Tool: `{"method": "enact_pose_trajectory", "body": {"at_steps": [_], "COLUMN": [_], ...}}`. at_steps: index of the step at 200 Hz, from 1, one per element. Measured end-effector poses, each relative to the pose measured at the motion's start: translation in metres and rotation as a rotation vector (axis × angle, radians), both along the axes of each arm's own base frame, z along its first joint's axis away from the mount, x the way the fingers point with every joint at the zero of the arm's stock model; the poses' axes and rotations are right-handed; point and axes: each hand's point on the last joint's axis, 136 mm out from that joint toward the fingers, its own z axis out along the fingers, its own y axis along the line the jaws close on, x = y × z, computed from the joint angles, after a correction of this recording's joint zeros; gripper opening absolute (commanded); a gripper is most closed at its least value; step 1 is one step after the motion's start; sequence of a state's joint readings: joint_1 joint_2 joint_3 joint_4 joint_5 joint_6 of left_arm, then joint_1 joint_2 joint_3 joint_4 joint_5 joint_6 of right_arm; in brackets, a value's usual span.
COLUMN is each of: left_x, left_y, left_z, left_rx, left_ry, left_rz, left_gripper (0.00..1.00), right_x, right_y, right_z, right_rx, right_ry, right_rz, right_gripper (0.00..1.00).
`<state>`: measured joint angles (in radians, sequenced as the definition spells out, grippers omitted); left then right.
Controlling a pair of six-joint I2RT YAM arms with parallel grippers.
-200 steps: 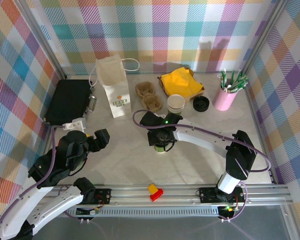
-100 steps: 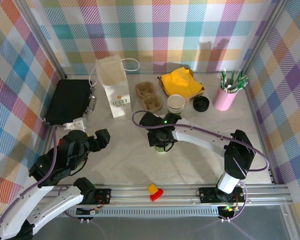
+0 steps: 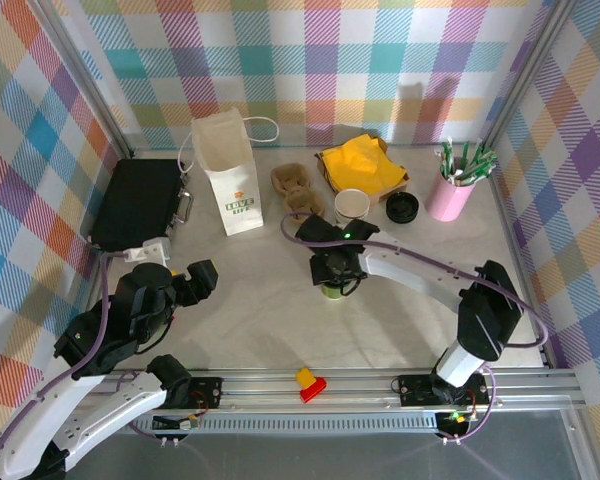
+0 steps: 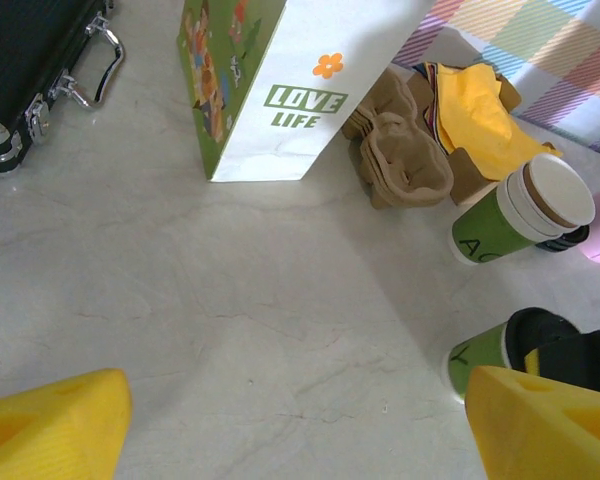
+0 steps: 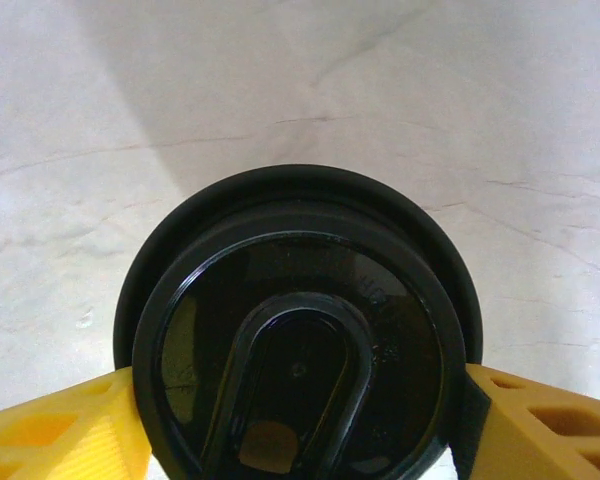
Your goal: Pack the takeout coffee
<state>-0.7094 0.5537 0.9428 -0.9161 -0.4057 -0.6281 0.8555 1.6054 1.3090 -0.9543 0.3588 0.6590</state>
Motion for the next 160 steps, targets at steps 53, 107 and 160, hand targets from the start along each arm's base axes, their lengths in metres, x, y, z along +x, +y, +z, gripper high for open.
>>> {"method": "enact_pose_trajectory", "body": {"at_steps": [53, 107, 160], "left_x": [0.000, -0.002, -0.006], "left_y": [0.000, 0.002, 0.005], "left_z": [0.000, -0.003, -0.001], "left_rx": [-0.005, 0.003, -0.007], "left_ry": [0.003, 0.016, 0.009], "left_rz": [0.004, 0.006, 0.008], "left_gripper": [0.86, 0.86, 0.86], "right_x": [0.023, 0.050, 0.071], "right_y": [-0.071, -0.131, -0.188], "right_z": [0.000, -0.001, 0.001], "right_rx": [-0.008, 0.014, 0.032], "right_ry": [-0.014, -0.037, -0.055], "right_rz": [-0.134, -0.256, -0.371], "right_gripper": [0.73, 0.73, 0.73]}}
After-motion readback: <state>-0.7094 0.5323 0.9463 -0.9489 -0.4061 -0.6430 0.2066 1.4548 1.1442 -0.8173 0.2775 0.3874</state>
